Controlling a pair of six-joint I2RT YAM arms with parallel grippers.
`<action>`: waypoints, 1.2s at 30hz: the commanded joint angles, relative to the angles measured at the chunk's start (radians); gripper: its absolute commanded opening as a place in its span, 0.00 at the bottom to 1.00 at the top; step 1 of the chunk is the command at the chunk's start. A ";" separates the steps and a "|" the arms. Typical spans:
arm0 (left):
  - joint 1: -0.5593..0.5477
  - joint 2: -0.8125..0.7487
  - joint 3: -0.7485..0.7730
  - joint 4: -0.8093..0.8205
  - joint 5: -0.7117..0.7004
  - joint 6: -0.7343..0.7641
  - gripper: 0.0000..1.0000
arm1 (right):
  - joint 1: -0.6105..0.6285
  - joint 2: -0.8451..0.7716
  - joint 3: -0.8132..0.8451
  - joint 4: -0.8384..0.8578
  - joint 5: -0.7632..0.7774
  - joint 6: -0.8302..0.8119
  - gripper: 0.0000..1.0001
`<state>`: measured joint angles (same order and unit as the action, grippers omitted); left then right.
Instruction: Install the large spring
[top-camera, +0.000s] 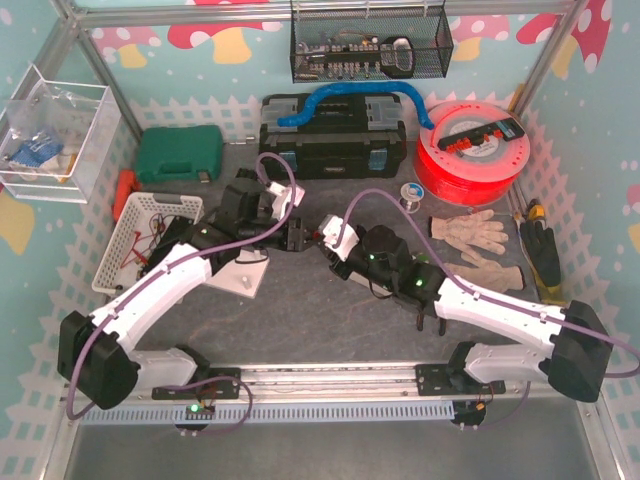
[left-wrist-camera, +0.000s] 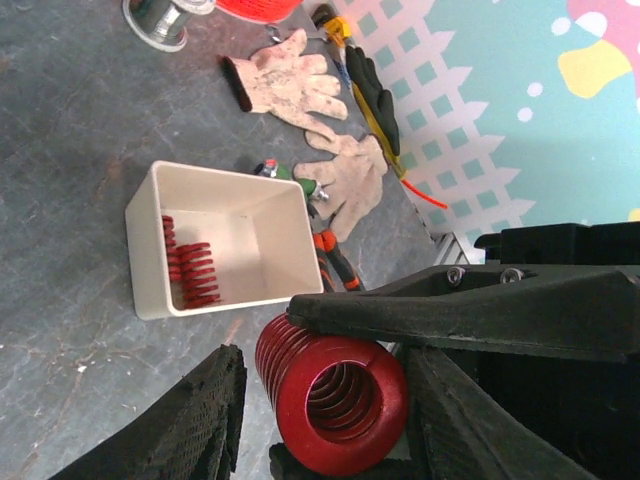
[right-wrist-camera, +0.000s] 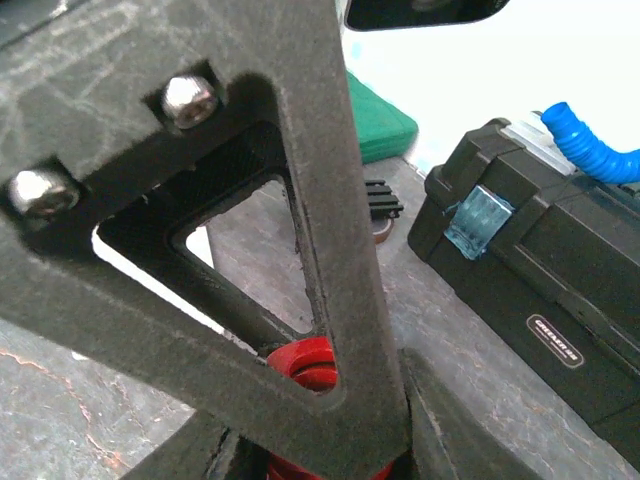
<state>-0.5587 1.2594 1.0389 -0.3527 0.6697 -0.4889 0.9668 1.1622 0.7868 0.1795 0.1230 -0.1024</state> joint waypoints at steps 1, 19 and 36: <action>-0.008 0.025 0.027 0.014 0.015 0.022 0.44 | 0.017 0.015 0.041 0.072 0.024 -0.019 0.05; -0.006 0.037 0.055 0.012 0.015 -0.014 0.00 | 0.027 -0.009 -0.021 0.039 0.068 0.057 0.21; 0.091 0.007 0.101 -0.116 -0.249 -0.081 0.00 | 0.027 -0.175 -0.137 -0.054 0.123 0.163 0.98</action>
<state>-0.5037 1.3037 1.1065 -0.4149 0.5579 -0.5430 0.9897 1.0332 0.6628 0.1570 0.2115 0.0196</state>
